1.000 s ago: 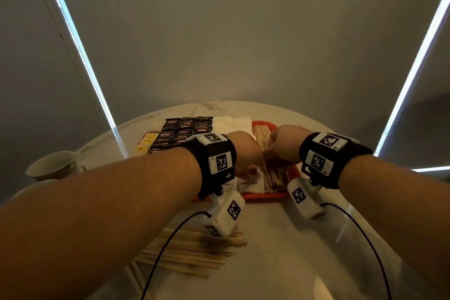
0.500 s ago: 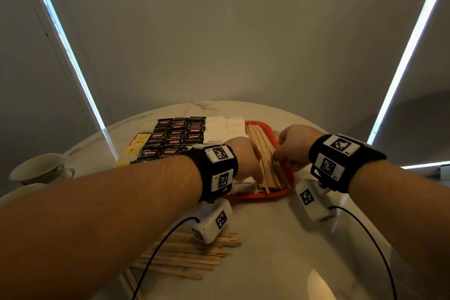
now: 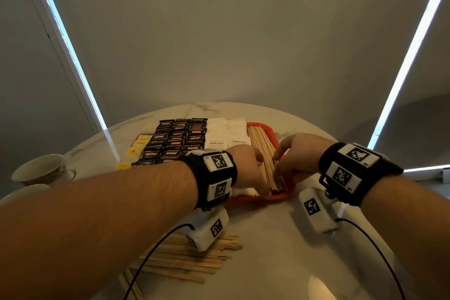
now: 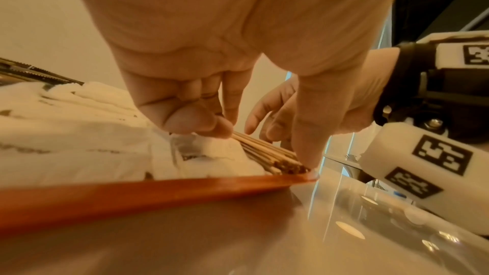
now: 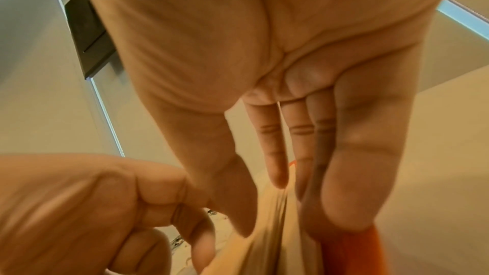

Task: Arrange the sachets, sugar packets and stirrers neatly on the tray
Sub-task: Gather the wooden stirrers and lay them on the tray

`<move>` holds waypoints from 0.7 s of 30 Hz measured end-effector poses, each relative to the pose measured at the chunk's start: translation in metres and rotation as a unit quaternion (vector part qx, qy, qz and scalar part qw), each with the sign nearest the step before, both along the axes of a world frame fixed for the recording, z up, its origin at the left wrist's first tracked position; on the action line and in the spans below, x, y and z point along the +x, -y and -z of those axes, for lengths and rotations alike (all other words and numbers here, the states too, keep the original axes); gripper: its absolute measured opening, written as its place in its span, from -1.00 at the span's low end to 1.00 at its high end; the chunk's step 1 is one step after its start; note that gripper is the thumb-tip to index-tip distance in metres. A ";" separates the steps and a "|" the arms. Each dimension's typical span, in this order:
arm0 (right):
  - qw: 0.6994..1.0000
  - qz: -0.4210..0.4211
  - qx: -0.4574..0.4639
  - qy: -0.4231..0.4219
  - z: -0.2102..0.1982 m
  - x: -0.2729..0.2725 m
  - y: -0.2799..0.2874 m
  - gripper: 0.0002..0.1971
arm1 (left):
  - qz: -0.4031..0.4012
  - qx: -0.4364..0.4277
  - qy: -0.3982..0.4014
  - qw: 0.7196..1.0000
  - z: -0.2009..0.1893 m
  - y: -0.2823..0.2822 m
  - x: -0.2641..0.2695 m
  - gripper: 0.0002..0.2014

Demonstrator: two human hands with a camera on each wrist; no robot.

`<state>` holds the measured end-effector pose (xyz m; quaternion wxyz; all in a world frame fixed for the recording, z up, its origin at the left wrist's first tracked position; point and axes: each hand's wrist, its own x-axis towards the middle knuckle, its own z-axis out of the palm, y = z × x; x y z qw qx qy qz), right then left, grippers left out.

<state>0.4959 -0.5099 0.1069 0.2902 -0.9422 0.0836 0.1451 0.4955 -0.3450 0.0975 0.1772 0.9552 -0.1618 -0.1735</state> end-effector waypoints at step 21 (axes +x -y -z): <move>0.998 0.018 0.011 0.054 0.005 0.000 -0.003 -0.68 | -0.010 -0.028 0.039 0.999 0.003 0.000 0.003 -0.49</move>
